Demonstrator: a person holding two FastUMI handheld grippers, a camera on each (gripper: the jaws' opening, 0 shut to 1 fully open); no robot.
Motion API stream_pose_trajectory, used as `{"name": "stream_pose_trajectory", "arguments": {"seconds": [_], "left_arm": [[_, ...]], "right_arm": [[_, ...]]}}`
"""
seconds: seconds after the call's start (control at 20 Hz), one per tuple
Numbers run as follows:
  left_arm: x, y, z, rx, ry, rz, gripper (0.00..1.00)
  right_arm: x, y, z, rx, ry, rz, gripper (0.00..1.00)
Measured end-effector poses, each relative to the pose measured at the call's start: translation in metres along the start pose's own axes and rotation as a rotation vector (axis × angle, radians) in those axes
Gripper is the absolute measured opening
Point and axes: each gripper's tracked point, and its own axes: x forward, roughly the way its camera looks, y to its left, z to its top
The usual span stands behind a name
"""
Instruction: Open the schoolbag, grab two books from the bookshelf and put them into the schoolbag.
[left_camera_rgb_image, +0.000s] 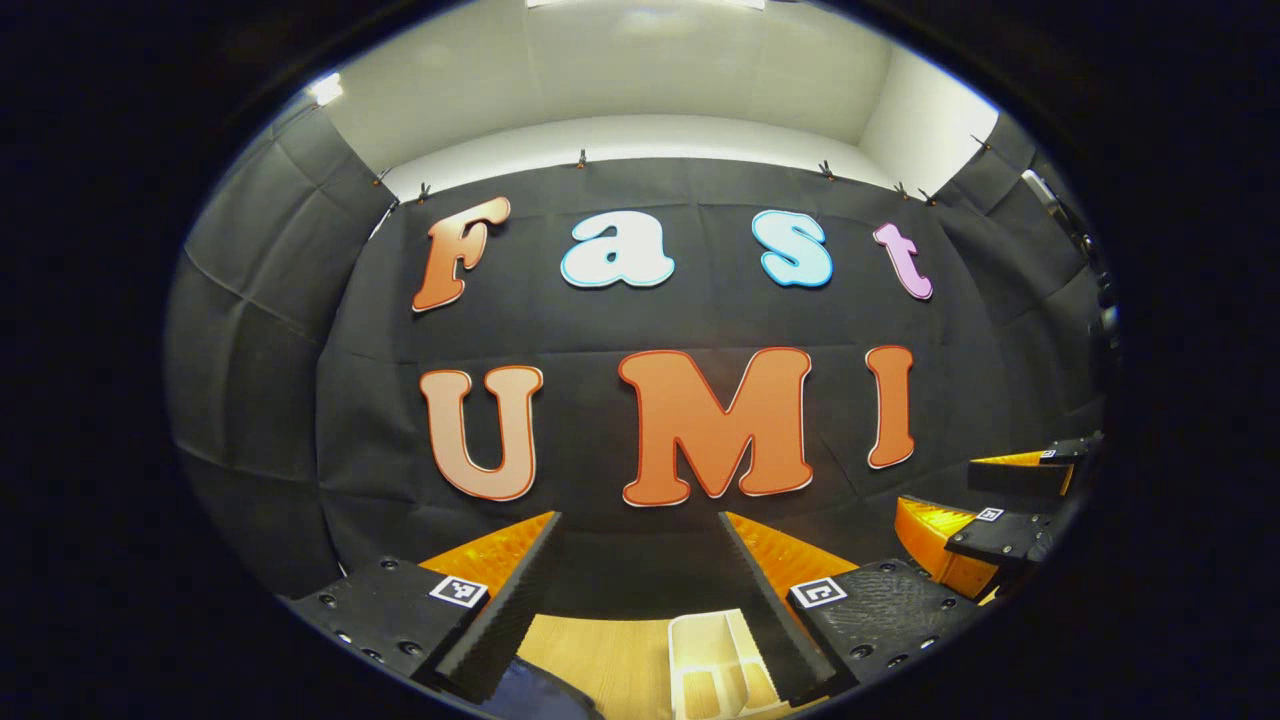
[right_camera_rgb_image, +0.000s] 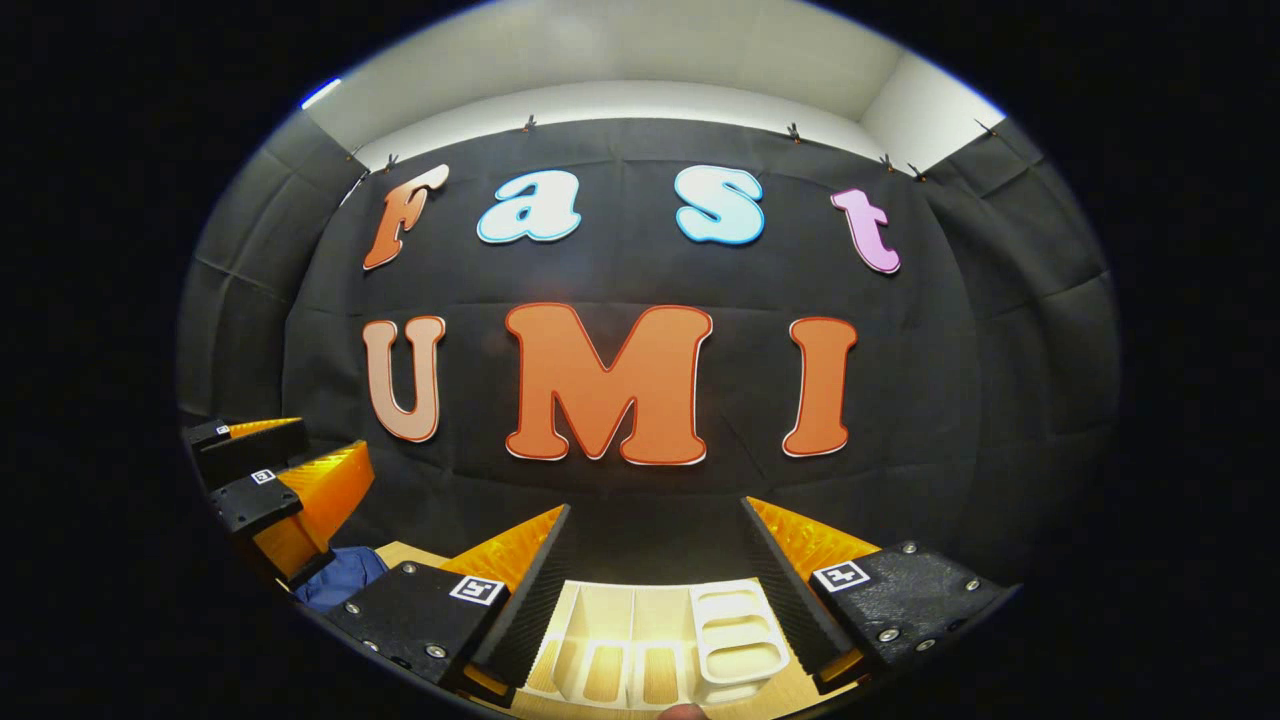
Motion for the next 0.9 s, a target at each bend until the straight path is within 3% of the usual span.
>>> {"name": "stream_pose_trajectory", "arguments": {"seconds": [0.85,0.9], "left_arm": [[-0.012,0.002,0.003,0.047,0.000,0.001,0.93],[-0.012,0.002,0.002,0.047,0.001,0.002,0.93]], "right_arm": [[-0.007,0.003,-0.001,-0.023,0.009,-0.005,0.96],[-0.008,0.002,-0.002,-0.025,0.011,-0.007,0.83]]}}
